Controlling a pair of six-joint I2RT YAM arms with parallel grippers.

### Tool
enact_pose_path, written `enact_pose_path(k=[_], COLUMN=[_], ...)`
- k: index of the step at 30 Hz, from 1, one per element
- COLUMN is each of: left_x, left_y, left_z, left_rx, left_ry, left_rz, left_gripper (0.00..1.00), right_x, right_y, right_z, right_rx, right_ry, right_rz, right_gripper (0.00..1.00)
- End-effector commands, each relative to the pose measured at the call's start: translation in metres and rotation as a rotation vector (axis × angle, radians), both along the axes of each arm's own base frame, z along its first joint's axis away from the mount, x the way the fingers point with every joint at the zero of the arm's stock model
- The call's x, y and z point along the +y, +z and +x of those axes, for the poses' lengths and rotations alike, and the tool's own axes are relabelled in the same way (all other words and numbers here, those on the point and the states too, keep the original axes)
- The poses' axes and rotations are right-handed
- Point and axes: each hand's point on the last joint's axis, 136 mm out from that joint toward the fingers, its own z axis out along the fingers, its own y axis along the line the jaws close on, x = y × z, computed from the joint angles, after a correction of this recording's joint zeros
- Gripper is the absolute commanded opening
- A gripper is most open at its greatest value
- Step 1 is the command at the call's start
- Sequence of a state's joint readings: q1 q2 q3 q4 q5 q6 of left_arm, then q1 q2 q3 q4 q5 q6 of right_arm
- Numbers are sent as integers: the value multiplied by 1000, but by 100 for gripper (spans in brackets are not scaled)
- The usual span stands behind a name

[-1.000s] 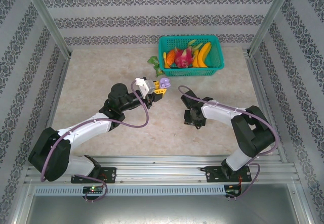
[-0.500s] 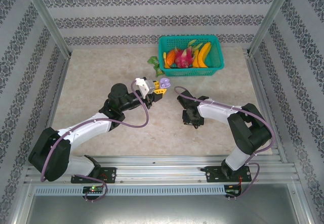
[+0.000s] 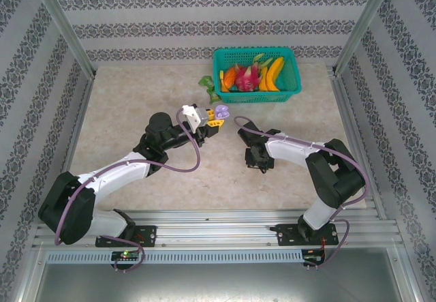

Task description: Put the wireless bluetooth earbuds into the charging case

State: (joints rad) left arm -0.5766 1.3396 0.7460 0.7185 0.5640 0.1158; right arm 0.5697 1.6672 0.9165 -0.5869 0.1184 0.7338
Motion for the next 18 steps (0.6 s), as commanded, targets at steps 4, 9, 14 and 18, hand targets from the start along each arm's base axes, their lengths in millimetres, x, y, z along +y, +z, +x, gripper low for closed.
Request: enact_pose_path(k=[4,9,14,18], left_x=[-3,-3,-4,-3], left_y=[17,17,17,15], left_z=[-6,-7,-7,-7], left_rx=[-42,-40,-38,-33], left_ry=[-18,-20,-24,-25], left_rz=[-33,-34,-34,-31], left_gripper=[0,0,0,0], right_x=[-4,-6,-5,-5], right_y=[1,4,12,22], right_z=[18,20,24,29], right_rx=[-49,-60,-90,-137], right_ry=[-39,-33,-14,4], right_rz=[10,13,21,26], right_gripper=[26,22,20,19])
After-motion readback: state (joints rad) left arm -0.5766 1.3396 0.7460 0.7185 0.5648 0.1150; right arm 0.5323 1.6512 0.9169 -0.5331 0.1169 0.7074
